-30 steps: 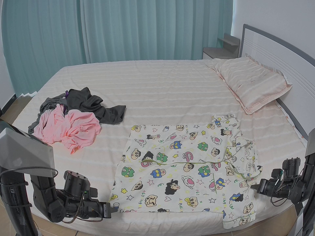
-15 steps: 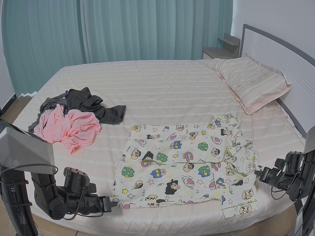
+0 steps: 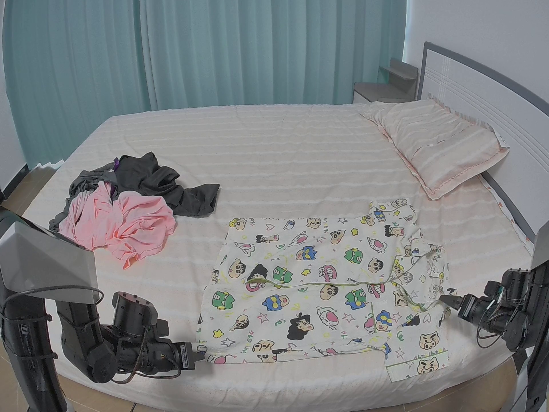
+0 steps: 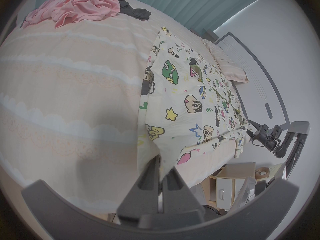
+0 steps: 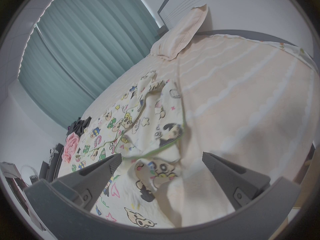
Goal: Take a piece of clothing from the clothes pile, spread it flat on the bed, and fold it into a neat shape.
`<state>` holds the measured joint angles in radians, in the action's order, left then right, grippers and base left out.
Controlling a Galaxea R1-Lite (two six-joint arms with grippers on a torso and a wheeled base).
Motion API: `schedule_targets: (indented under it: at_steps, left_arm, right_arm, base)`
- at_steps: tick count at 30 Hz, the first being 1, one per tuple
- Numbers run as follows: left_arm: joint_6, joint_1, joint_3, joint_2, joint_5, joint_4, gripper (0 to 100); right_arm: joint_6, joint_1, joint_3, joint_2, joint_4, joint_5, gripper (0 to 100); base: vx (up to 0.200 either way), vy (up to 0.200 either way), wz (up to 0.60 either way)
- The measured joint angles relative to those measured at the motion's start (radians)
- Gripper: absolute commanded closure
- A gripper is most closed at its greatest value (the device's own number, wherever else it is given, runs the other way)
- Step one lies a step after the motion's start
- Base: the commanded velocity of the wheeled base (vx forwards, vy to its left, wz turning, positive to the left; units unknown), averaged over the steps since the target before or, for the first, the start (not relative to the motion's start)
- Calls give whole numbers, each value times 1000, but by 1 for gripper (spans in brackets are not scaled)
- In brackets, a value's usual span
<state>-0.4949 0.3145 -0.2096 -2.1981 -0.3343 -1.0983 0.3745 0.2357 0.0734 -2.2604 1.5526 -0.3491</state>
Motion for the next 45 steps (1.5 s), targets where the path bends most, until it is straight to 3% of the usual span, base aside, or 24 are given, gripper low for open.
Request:
schedule_targets:
  at_steps: [7,15,20,23,27,45]
  left_arm:
    - [-1,-1,0,-1,0,0,100]
    - [-2,-2,0,-2,-1,0,100]
    - [-1,-2,1,-2,-2,0,100]
    - [-1,-3,1,-2,-2,0,100]
    - [-1,-3,1,-2,-2,0,100]
    - [-1,-3,1,-2,-3,0,100]
  right_arm:
    - [0,106,-44,97,-1,-70,0]
    - [-72,126,-55,183,-207,-123,0]
    - [-216,117,-56,233,-433,-171,0]
    - [-349,114,-56,266,-585,-206,0]
    - [-450,113,-56,292,-690,-237,0]
    - [-464,50,-56,200,-631,-213,0]
  base:
    - [0,0,0]
    - [0,0,0]
    - [0,0,0]
    - [0,0,0]
    - [0,0,0]
    - [0,0,0]
